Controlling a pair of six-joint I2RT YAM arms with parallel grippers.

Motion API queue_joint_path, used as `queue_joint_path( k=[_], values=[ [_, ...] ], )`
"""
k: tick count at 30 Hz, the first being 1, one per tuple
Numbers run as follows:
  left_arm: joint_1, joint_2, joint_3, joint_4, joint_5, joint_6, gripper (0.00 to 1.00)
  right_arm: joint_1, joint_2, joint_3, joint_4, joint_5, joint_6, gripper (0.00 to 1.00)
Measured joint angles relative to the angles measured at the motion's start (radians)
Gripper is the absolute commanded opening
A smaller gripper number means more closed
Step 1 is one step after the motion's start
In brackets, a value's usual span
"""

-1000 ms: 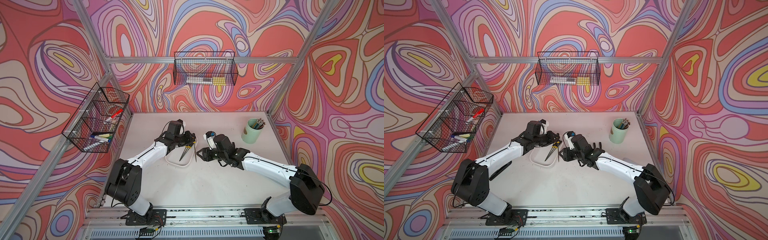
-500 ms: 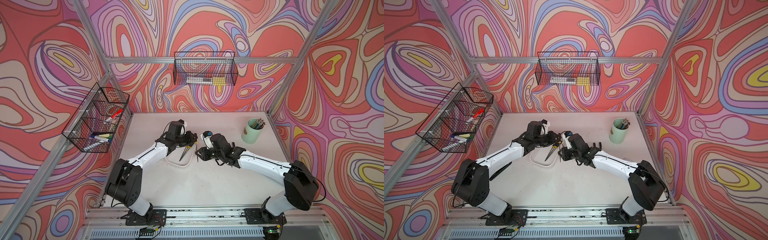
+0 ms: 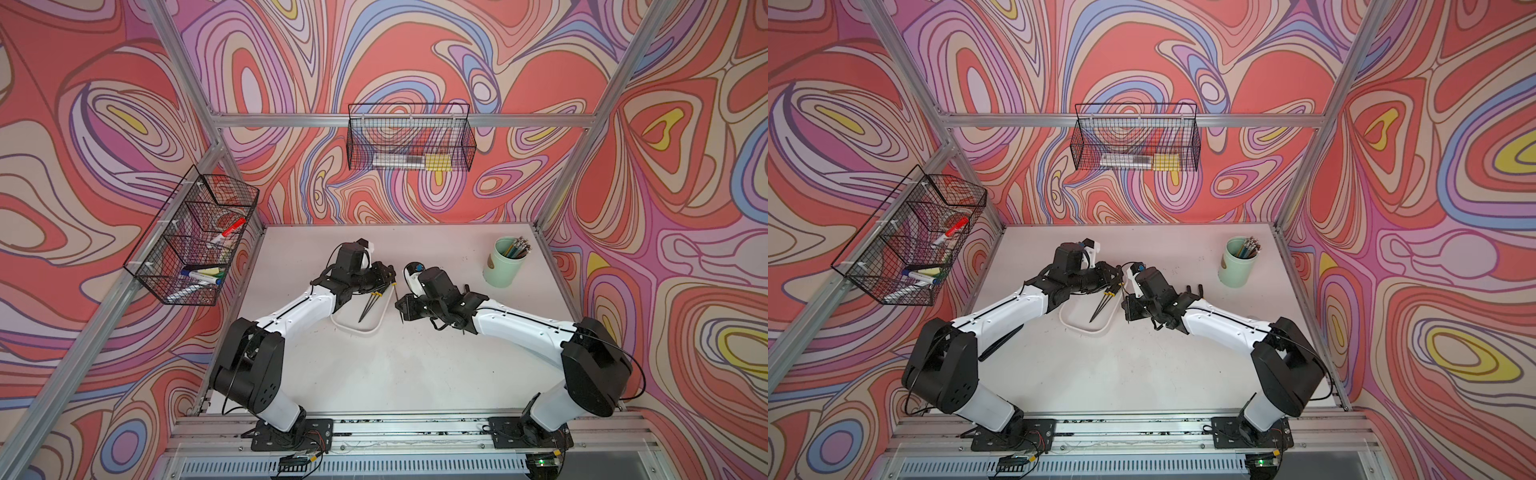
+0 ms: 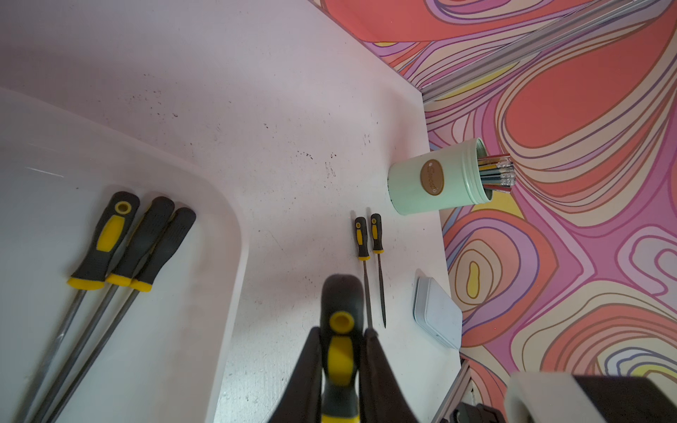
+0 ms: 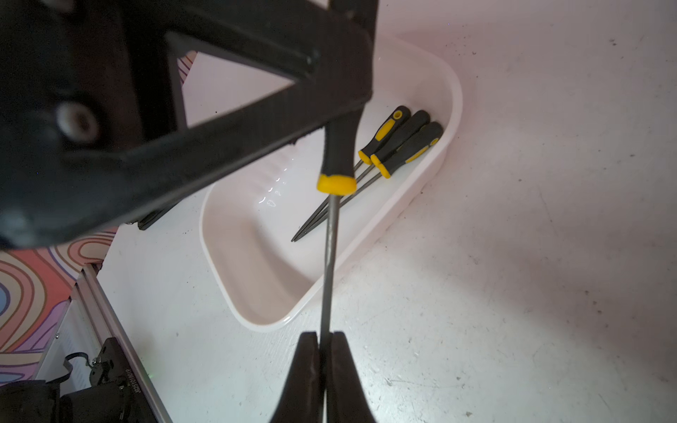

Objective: Take the file tool out of the storage box
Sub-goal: Place the file tool at the center of the board.

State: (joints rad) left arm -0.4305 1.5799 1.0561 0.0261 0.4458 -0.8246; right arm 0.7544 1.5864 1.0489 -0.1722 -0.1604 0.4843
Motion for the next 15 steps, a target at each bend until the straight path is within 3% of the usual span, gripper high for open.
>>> queue_joint_path(
  k=[3,6,11,15],
  values=[
    [0.000,0.000,-0.003,0.004,0.000,-0.003,0.11,0.000,0.000,0.000,-0.005,0.005,0.000,0.00],
    [0.000,0.000,-0.004,0.005,0.001,-0.003,0.22,0.000,0.000,0.000,-0.008,0.013,-0.001,0.00],
    [-0.002,0.000,-0.004,0.002,0.003,0.011,0.54,0.007,-0.012,0.000,-0.038,0.068,-0.009,0.00],
    [-0.002,0.000,-0.003,-0.033,-0.015,0.056,0.88,0.008,-0.038,0.002,-0.094,0.142,-0.009,0.00]
  ],
)
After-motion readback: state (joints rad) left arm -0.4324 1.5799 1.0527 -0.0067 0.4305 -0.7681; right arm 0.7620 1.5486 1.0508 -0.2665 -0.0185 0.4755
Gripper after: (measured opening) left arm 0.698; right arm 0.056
